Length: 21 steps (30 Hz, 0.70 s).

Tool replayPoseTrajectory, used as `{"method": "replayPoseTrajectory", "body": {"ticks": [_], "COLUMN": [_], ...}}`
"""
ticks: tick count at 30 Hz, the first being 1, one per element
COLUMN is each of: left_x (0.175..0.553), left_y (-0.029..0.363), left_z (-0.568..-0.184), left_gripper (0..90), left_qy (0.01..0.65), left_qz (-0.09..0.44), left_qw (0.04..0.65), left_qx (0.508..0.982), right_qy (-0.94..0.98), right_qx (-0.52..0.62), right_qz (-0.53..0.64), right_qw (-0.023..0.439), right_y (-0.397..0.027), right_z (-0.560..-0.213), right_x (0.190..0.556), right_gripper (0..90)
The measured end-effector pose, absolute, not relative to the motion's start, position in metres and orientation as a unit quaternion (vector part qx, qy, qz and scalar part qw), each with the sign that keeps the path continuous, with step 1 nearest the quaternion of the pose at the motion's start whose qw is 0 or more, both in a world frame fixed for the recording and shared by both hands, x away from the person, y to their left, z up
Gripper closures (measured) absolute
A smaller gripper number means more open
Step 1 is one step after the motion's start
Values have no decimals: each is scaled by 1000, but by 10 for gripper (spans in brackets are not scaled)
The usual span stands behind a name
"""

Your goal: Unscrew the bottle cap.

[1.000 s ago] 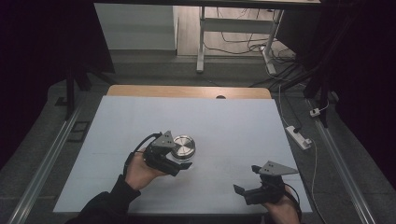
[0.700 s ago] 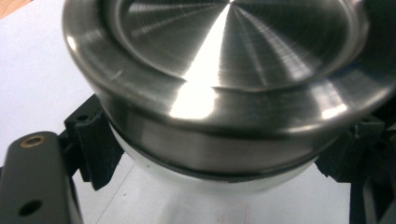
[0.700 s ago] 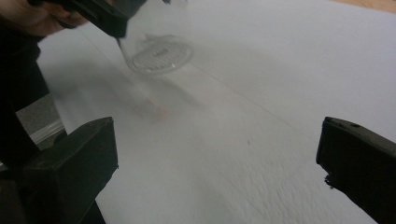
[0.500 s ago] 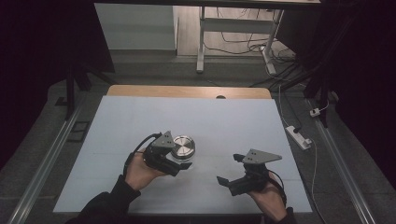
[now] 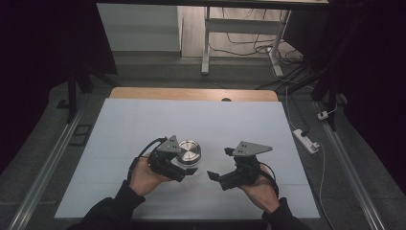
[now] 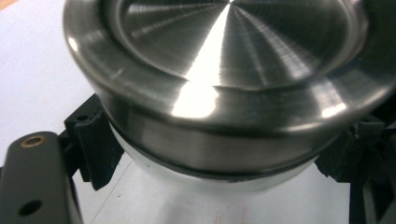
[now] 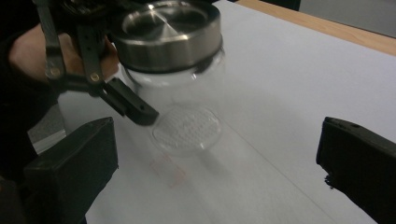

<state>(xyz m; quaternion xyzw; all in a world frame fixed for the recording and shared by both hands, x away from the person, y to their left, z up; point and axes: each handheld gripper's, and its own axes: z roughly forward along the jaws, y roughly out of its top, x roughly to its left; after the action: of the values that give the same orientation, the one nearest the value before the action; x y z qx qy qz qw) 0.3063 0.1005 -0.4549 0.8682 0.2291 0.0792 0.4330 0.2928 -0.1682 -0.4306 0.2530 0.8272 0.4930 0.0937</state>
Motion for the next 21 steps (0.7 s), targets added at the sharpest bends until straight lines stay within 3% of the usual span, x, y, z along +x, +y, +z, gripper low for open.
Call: {"method": "replayPoseTrajectory", "body": {"ticks": [21], "left_x": [305], "left_y": [94], "left_z": [-457], "left_gripper": [158], "left_qy": [234], "left_qz": [81], "left_qw": [431], "left_qx": [868], "right_qy": [827], "right_qx": [230], "right_qz": [505], "right_qw": [91], "right_y": [-115], "right_z": [-418], "right_x": [310], "right_gripper": [0]}}
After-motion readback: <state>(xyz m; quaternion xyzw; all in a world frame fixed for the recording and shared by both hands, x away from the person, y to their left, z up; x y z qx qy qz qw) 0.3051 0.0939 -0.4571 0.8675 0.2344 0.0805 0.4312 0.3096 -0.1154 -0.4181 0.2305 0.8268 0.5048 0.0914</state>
